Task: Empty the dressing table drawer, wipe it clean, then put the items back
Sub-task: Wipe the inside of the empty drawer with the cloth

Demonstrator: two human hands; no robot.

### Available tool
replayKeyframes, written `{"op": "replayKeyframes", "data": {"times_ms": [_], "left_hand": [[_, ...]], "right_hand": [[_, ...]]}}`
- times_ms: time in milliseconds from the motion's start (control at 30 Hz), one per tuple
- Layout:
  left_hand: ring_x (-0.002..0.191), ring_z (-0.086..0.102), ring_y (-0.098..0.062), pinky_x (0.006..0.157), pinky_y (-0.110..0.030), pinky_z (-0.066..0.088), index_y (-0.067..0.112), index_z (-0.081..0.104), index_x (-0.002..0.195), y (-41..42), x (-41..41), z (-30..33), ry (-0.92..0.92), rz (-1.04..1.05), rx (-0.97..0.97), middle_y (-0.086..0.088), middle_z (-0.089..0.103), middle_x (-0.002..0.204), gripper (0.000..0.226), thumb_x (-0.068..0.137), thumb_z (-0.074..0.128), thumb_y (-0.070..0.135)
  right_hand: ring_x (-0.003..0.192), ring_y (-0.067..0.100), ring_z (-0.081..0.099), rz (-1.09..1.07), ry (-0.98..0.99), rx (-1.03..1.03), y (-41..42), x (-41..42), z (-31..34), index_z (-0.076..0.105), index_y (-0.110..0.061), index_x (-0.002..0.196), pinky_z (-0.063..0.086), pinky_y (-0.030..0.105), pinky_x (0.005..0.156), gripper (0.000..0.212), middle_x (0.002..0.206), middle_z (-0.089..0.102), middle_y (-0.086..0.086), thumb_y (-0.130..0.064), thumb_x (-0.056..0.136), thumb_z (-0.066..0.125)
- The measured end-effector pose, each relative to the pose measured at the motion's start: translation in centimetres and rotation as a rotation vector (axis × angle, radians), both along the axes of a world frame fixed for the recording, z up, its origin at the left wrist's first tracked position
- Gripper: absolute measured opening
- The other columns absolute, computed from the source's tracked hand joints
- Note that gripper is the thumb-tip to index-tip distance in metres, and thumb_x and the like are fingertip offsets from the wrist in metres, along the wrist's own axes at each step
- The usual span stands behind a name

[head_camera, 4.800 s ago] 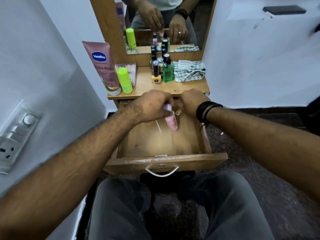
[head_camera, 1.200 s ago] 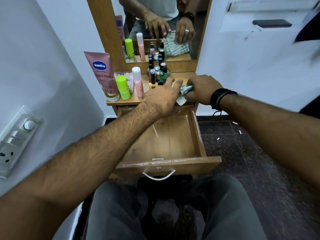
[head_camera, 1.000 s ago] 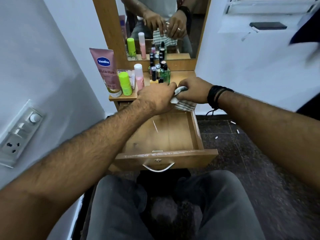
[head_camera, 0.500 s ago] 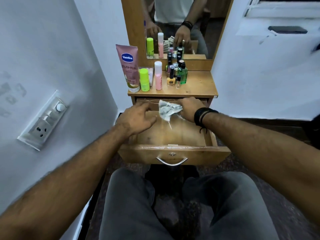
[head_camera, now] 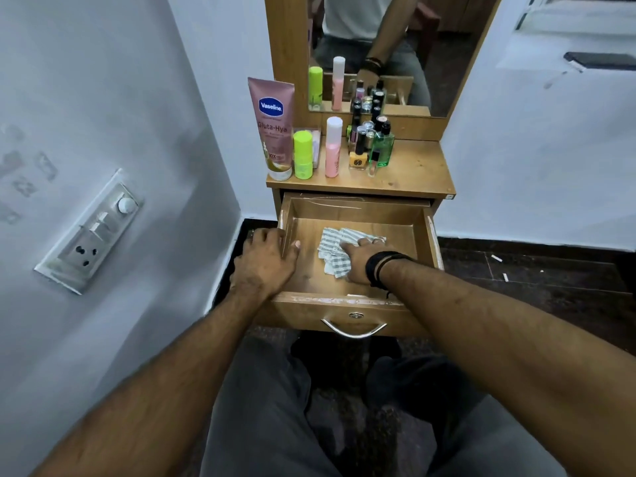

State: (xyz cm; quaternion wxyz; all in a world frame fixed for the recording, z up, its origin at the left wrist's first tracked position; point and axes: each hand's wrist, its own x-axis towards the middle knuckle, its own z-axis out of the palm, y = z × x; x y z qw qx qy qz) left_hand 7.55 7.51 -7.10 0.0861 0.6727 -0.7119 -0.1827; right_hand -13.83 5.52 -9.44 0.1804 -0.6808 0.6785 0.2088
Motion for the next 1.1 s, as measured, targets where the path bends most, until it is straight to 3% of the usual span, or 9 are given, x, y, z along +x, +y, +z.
{"op": "replayKeyframes", "data": {"times_ms": [133,267,367,433,533,633,767,967,1100], "left_hand": [[0.132,0.046,-0.032,0.105,-0.054,0.041,0.020,0.046,0.142,0.3,-0.2,-0.3,-0.041,-0.003,-0.025,-0.009,0.044,0.148,0.058,0.100,0.035,0.060],[0.129,0.046,-0.030,0.103,-0.053,0.042,0.020,0.048,0.139,0.3,-0.3,-0.6,-0.049,-0.009,-0.026,-0.009,0.044,0.146,0.054,0.101,0.037,0.057],[0.130,0.046,-0.029,0.102,-0.053,0.043,0.021,0.047,0.140,0.3,-0.3,-0.7,-0.058,-0.010,-0.023,-0.008,0.043,0.147,0.057,0.100,0.036,0.060],[0.130,0.047,-0.029,0.102,-0.052,0.042,0.021,0.048,0.140,0.3,-0.3,-0.7,-0.071,-0.015,-0.033,-0.008,0.044,0.146,0.057,0.100,0.034,0.060],[0.130,0.047,-0.029,0.102,-0.053,0.042,0.021,0.048,0.140,0.4,-0.3,-0.7,-0.072,-0.014,-0.041,-0.008,0.044,0.146,0.058,0.100,0.034,0.061],[0.128,0.048,-0.029,0.102,-0.053,0.043,0.021,0.048,0.140,0.5,-0.4,-0.8,-0.074,-0.019,-0.050,-0.008,0.045,0.145,0.057,0.100,0.033,0.059],[0.127,0.048,-0.029,0.101,-0.052,0.044,0.020,0.047,0.139,0.6,-0.4,-0.7,-0.061,-0.019,-0.045,-0.008,0.045,0.145,0.053,0.102,0.033,0.055],[0.125,0.048,-0.029,0.098,-0.050,0.044,0.020,0.050,0.137,0.7,-0.4,-0.5,-0.056,-0.015,-0.042,-0.008,0.047,0.141,0.047,0.103,0.037,0.050],[0.125,0.048,-0.029,0.099,-0.050,0.043,0.020,0.049,0.137,0.5,-0.3,-0.5,-0.055,-0.014,-0.037,-0.008,0.046,0.141,0.048,0.103,0.037,0.050]], "right_hand": [[0.143,0.041,0.025,-0.038,-0.001,-0.029,-1.4,2.3,-1.2,0.025,-0.039,0.150,0.033,0.062,0.108,0.071,0.158,0.028,0.005,-0.037,0.086,0.056],[0.137,0.035,0.035,0.334,-0.096,-0.123,-0.5,5.1,-0.6,0.044,-0.032,0.144,0.033,0.048,0.112,0.052,0.151,0.040,0.004,-0.034,0.093,0.058],[0.137,0.030,0.037,0.452,-0.090,-0.115,-0.1,2.9,0.4,0.044,-0.040,0.143,0.036,0.046,0.111,0.051,0.152,0.040,-0.003,-0.034,0.094,0.058],[0.133,0.031,0.044,0.377,-0.018,-0.130,-0.2,0.3,0.8,0.044,-0.041,0.142,0.040,0.046,0.108,0.051,0.150,0.043,0.000,-0.033,0.093,0.058],[0.126,0.036,0.053,0.050,0.058,-0.117,-0.8,-3.2,1.8,0.047,-0.021,0.139,0.047,0.045,0.100,0.043,0.143,0.049,0.012,-0.026,0.097,0.054],[0.124,0.037,0.055,-0.137,0.031,-0.102,-2.0,-4.0,1.3,0.056,-0.009,0.131,0.046,0.044,0.097,0.039,0.136,0.056,0.018,-0.022,0.095,0.058],[0.138,0.042,0.038,-0.308,0.026,-0.158,-3.4,-0.3,-0.7,0.038,-0.006,0.148,0.042,0.054,0.105,0.055,0.154,0.036,0.018,-0.015,0.094,0.039],[0.132,0.038,0.038,0.013,-0.193,-0.205,-3.7,7.3,-1.4,0.047,-0.026,0.137,0.042,0.056,0.103,0.047,0.141,0.044,0.008,-0.033,0.090,0.045],[0.124,0.035,0.046,0.203,-0.093,-0.219,-2.9,5.5,-0.5,0.050,-0.029,0.133,0.047,0.055,0.097,0.047,0.135,0.049,0.004,-0.034,0.087,0.059]]}}
